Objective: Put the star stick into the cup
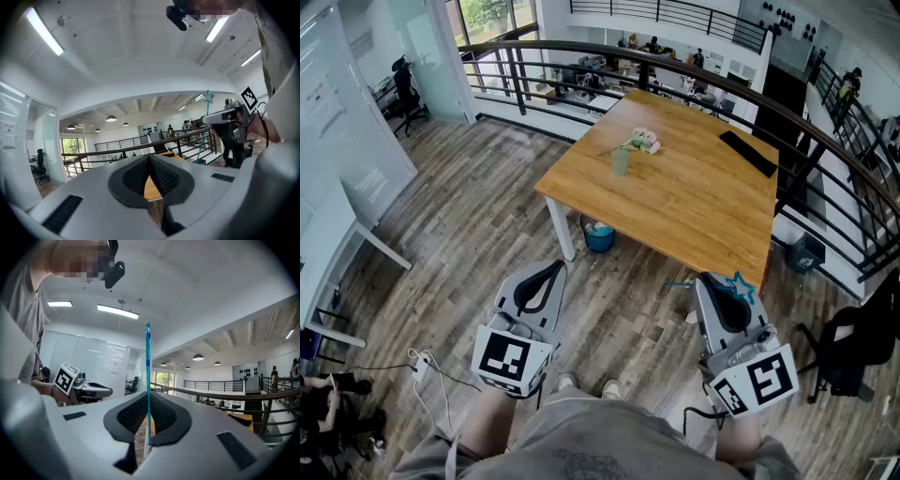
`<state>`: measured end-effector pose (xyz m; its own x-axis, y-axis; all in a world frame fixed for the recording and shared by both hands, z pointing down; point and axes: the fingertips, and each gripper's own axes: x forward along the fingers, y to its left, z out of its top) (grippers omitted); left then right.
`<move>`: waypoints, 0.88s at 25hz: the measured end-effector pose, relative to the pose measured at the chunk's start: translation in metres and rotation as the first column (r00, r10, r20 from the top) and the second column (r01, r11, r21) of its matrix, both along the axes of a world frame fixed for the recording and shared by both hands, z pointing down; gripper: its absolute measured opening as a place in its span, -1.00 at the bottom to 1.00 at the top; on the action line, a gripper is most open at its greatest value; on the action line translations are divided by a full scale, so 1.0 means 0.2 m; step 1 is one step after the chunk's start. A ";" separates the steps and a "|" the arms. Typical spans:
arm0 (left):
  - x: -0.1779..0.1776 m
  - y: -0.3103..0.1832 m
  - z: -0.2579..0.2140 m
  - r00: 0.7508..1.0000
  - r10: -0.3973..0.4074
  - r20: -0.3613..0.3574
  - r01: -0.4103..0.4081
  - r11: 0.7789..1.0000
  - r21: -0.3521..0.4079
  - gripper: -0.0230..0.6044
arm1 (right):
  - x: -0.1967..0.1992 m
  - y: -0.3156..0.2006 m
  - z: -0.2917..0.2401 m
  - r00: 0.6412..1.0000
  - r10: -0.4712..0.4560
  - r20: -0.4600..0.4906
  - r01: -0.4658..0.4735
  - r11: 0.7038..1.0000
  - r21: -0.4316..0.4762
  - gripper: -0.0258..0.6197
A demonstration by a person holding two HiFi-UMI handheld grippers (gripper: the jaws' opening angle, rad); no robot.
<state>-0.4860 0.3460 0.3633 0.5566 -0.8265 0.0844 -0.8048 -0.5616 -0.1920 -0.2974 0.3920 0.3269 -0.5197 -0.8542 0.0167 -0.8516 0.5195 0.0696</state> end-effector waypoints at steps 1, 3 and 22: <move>0.01 0.01 0.01 1.000 0.002 0.005 -0.002 1.000 -0.002 -0.87 | 0.00 0.00 0.01 1.000 0.000 0.003 0.000 1.000 -0.005 -0.80; 0.02 0.01 0.02 1.000 0.005 0.013 -0.005 1.000 -0.006 -0.87 | 0.01 0.01 0.03 1.000 -0.004 0.012 0.004 1.000 -0.013 -0.80; 0.09 -0.06 0.05 1.000 -0.004 0.021 0.004 1.000 0.002 -0.87 | 0.07 -0.05 0.04 0.997 -0.067 0.045 0.066 0.998 0.025 -0.80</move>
<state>-0.4675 0.3338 0.3732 0.5512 -0.8290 0.0940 -0.8030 -0.5577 -0.2099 -0.2844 0.3821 0.3353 -0.5748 -0.8178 -0.0278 -0.8180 0.5735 0.0445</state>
